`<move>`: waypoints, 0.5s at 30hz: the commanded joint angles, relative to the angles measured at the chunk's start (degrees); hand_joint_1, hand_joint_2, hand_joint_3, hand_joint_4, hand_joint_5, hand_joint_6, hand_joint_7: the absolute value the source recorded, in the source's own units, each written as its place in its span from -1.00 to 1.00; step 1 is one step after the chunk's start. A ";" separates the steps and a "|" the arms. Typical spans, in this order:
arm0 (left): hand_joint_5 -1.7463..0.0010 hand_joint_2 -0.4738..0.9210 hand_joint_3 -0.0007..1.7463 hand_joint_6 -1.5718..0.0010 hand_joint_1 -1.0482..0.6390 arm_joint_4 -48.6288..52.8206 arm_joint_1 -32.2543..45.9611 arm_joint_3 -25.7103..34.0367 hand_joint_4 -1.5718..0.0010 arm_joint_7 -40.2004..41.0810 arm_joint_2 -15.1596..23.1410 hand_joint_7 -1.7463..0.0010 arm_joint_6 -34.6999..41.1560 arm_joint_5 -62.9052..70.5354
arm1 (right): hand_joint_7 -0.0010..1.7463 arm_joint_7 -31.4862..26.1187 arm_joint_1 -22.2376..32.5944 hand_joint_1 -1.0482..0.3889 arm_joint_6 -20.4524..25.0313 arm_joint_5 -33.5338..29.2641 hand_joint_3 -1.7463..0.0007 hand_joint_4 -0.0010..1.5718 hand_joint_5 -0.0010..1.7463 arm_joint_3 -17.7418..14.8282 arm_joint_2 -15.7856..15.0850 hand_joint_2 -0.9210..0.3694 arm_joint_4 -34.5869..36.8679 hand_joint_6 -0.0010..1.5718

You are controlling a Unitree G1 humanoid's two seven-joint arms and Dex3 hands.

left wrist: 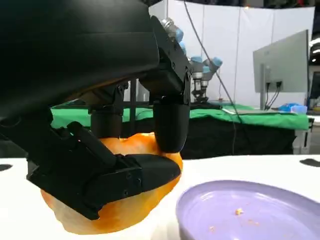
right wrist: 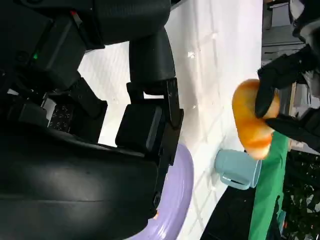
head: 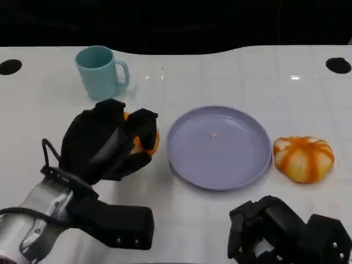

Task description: Grasp the bread from the table and place it into the plate.

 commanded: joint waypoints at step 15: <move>-1.00 0.22 0.20 0.15 -0.05 15.19 -12.62 -5.00 -0.10 1.65 -9.41 -1.00 -4.09 0.59 | 0.21 -1.06 0.76 -1.00 0.15 -0.80 -0.55 0.96 0.49 0.11 -0.43 0.24 -1.29 1.00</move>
